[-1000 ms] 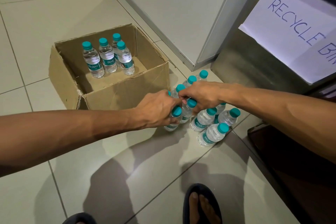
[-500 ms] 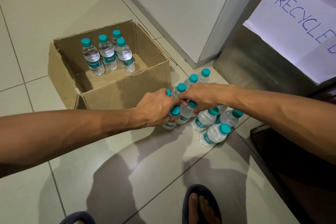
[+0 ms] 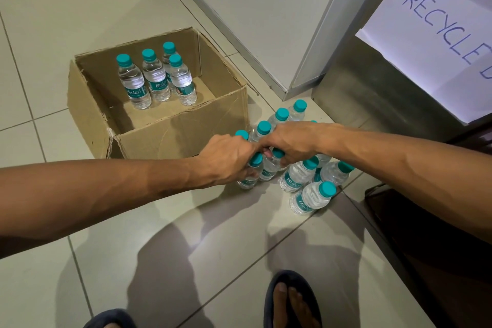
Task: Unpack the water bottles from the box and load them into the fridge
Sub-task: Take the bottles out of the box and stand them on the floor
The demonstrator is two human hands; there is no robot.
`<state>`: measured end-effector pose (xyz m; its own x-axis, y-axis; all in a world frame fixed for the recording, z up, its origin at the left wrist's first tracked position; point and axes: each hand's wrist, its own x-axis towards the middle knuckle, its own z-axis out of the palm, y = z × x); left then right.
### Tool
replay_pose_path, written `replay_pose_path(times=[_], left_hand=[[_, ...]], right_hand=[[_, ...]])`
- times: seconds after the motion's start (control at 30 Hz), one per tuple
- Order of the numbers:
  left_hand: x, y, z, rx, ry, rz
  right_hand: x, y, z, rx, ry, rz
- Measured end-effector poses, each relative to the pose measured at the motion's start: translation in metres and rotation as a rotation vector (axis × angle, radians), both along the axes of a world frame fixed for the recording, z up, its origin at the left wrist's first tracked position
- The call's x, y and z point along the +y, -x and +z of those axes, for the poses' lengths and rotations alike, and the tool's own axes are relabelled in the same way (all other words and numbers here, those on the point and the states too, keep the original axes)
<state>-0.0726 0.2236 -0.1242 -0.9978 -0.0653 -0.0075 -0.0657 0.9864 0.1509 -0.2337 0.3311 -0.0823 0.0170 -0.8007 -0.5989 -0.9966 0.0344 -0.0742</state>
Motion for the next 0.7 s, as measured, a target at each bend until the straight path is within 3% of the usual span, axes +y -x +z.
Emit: replay_pose_path(times=[0.53,0.7], left_hand=[[-0.003,0.001,-0.008,0.068,0.042,-0.058],[-0.010,0.001,0.006,0.210,0.034,-0.065]], right_hand=[[-0.005,0.000,0.009,0.010,-0.071,-0.048],[-0.012,-0.001,0.024,-0.022,-0.083,-0.084]])
